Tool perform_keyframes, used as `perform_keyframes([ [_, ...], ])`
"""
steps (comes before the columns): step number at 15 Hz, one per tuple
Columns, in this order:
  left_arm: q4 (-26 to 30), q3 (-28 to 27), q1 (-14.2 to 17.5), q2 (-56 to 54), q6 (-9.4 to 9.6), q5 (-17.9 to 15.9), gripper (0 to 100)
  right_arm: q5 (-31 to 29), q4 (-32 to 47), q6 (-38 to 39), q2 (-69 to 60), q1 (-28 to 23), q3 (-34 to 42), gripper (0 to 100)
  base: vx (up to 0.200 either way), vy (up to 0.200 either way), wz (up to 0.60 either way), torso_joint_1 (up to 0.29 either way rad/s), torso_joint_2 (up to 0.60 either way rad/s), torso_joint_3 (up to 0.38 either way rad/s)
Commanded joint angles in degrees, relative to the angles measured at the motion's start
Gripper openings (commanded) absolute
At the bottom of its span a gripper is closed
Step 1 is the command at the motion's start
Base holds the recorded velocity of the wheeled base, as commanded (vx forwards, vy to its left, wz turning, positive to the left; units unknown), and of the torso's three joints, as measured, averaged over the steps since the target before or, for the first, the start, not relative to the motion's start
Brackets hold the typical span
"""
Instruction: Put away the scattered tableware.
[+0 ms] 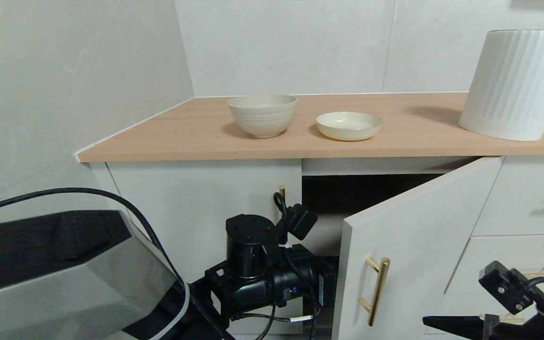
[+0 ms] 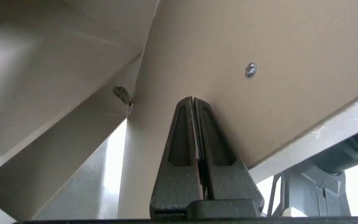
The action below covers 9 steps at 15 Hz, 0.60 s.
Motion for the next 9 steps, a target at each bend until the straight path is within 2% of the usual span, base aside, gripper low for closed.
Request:
perform_keyframes([
  [1,1.2,-0.8,-0.1,-0.5,-0.02,0.0,0,-5.9,5.2,-2.3,-6.1,0.0,-2.5,100,0.0,0.0,0.0,0.0,0.0,0.0],
  [2,3.2,-1.7,0.0,-0.5,-0.02,0.1,0,-8.6,6.5,-2.4,-7.2,0.1,-3.3,100,0.0,0.0,0.0,0.0,0.0,0.0],
  [7,8.6,-4.4,-0.3,-2.3,-0.19,0.1,0,-8.7,9.6,-2.4,-8.8,0.7,-4.4,100,0.0,0.0,0.0,0.0,0.0,0.0],
  [9,8.7,-4.3,-0.3,-2.4,-0.28,0.2,0,-8.1,11.6,-2.4,-9.7,0.9,-4.9,100,-0.2,0.0,0.0,0.002,0.0,0.0],
])
